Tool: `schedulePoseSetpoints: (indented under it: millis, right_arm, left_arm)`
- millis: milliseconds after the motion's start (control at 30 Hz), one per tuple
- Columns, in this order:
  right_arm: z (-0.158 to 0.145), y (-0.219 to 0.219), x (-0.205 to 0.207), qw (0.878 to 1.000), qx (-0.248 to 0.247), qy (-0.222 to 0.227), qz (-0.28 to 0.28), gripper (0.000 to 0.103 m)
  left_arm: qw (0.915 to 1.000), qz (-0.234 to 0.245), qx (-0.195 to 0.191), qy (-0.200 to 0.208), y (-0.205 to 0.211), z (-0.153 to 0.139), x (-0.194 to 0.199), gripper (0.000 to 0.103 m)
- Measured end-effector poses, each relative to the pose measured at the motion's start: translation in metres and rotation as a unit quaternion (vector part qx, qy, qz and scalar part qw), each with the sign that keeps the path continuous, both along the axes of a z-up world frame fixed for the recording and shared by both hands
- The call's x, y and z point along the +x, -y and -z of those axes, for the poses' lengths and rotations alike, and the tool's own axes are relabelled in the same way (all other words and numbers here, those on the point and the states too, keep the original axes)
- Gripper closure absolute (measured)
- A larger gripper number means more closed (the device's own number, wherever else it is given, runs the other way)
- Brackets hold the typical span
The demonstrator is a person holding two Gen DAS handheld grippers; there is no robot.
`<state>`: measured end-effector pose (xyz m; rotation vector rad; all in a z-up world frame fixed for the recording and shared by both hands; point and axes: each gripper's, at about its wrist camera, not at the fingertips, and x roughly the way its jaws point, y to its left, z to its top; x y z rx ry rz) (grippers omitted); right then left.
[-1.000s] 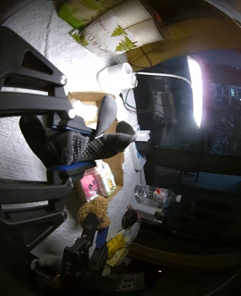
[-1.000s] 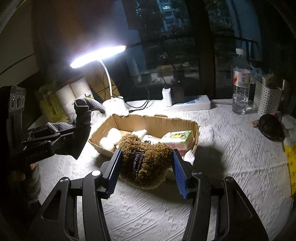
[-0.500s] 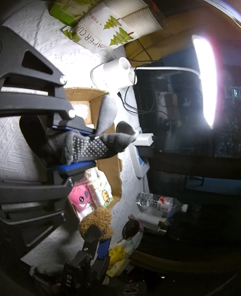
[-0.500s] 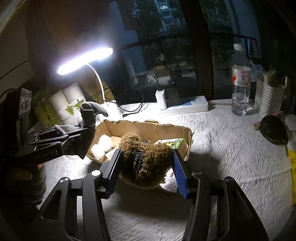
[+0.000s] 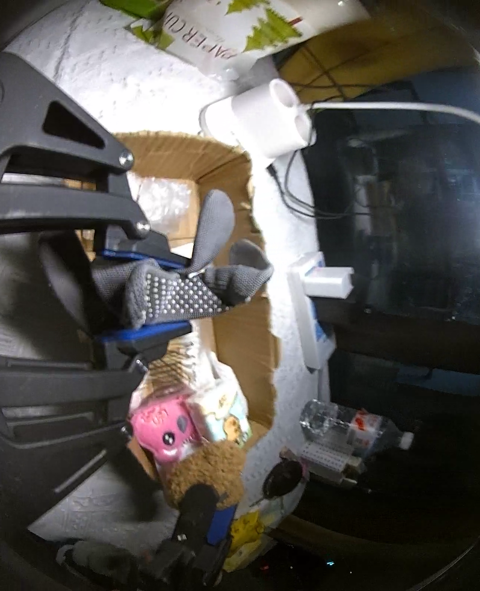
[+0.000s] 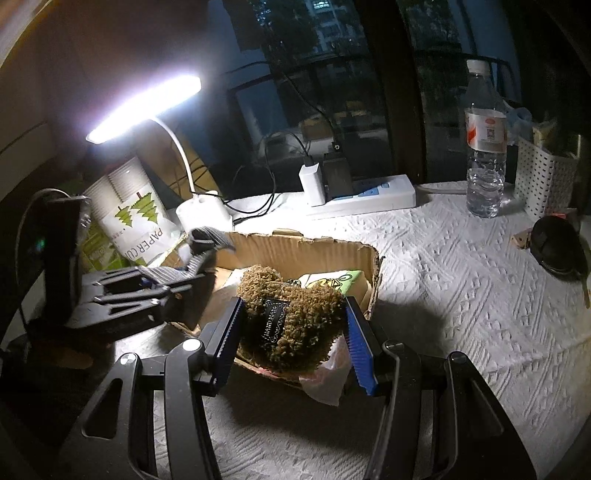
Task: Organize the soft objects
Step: 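Lower the gray glove into the box and open the left gripper while the right holds the plush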
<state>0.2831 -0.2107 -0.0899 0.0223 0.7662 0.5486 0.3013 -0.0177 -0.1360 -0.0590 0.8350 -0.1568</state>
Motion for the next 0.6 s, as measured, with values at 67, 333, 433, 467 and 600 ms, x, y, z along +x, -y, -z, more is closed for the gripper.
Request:
schedulePoseSetpoints:
  millis: [67,333,433,467,600]
  right_arm:
    - [0.002,-0.001,0.003,1.0,-0.001,-0.002,0.0,0.047]
    - [0.0,-0.007,0.003,1.0,-0.013,-0.001,0.006,0.047]
    - [-0.005,-0.011,0.0,1.0,-0.018,0.003,0.007,0.047]
    - [-0.006,-0.012,-0.001,1.0,-0.019,0.005,0.007,0.047]
    - [-0.013,-0.022,-0.006,1.0,-0.028,0.014,0.004,0.047]
  left_arm:
    - [0.9999,0.0,-0.005,-0.016,0.001,0.009,0.003,0.073]
    - [0.9996,0.009,-0.021,-0.015,-0.001,0.007,0.001,0.036]
    - [0.9996,0.01,-0.025,-0.003,-0.004,-0.002,-0.005,0.036]
    - [0.9996,0.009,-0.026,0.0,-0.006,-0.005,-0.008,0.036]
    - [0.9994,0.002,-0.031,0.016,-0.017,-0.015,-0.021,0.036]
